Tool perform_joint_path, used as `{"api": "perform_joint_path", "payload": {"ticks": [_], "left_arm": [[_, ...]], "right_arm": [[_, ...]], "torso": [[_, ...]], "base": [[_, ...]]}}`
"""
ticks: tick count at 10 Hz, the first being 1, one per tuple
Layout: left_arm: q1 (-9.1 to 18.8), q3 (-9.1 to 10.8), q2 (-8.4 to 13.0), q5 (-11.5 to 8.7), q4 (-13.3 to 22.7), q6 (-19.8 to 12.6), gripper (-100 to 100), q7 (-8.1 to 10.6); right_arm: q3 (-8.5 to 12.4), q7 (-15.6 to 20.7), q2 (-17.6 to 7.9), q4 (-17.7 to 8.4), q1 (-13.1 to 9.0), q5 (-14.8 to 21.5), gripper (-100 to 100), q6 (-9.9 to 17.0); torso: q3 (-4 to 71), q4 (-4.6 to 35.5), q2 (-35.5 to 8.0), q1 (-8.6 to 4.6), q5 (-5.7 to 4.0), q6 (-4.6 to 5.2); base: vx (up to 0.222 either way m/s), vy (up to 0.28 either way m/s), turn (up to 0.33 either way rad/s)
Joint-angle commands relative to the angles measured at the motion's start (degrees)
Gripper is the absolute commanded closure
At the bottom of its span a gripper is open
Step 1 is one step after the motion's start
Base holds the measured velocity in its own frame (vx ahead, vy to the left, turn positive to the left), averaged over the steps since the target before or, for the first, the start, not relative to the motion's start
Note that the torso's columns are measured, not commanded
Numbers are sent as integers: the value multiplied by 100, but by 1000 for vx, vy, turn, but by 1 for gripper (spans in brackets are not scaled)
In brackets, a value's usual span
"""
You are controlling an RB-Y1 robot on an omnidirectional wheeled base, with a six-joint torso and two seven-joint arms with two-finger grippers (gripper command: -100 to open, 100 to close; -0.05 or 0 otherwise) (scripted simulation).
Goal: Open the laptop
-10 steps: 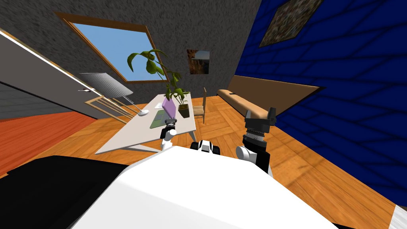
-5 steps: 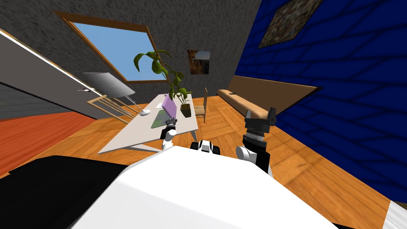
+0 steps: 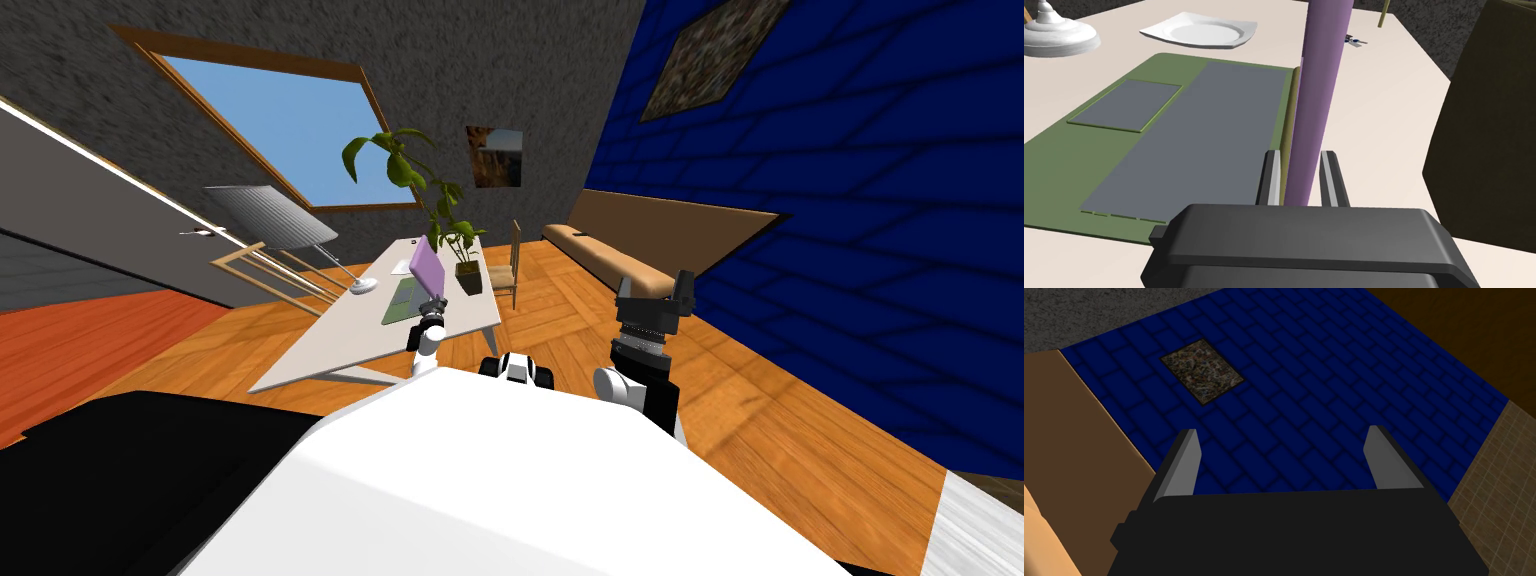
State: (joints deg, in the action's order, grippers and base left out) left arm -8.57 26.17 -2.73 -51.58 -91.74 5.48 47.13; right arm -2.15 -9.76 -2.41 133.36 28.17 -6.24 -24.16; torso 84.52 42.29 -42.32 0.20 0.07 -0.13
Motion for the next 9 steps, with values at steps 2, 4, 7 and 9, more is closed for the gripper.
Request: {"api": "perform_joint_path", "payload": {"ticks": [2, 4, 7, 9], "left_arm": [[-41, -150, 7, -460, 132, 299, 100, 455], [-54, -233, 6, -707, 202, 449, 100, 689], [-32, -397, 37, -835, 267, 677, 100, 945], [-32, -575, 34, -985, 432, 1029, 100, 1273]], "right_arm": [[0, 0, 0, 0, 0, 0, 0, 0], [0, 0, 0, 0, 0, 0, 0, 0], [0, 0, 0, 0, 1, 0, 0, 0], [0, 0, 0, 0, 0, 0, 0, 0]], "torso": [[2, -4, 3, 1, 1, -6], [4, -11, 8, 15, 10, -11], [9, -17, 16, 7, 11, -10], [12, -16, 25, 13, 19, 28]], "base": [[-44, 65, -73], [-43, 71, -67], [-30, 38, -68], [-66, 106, -173]]}}
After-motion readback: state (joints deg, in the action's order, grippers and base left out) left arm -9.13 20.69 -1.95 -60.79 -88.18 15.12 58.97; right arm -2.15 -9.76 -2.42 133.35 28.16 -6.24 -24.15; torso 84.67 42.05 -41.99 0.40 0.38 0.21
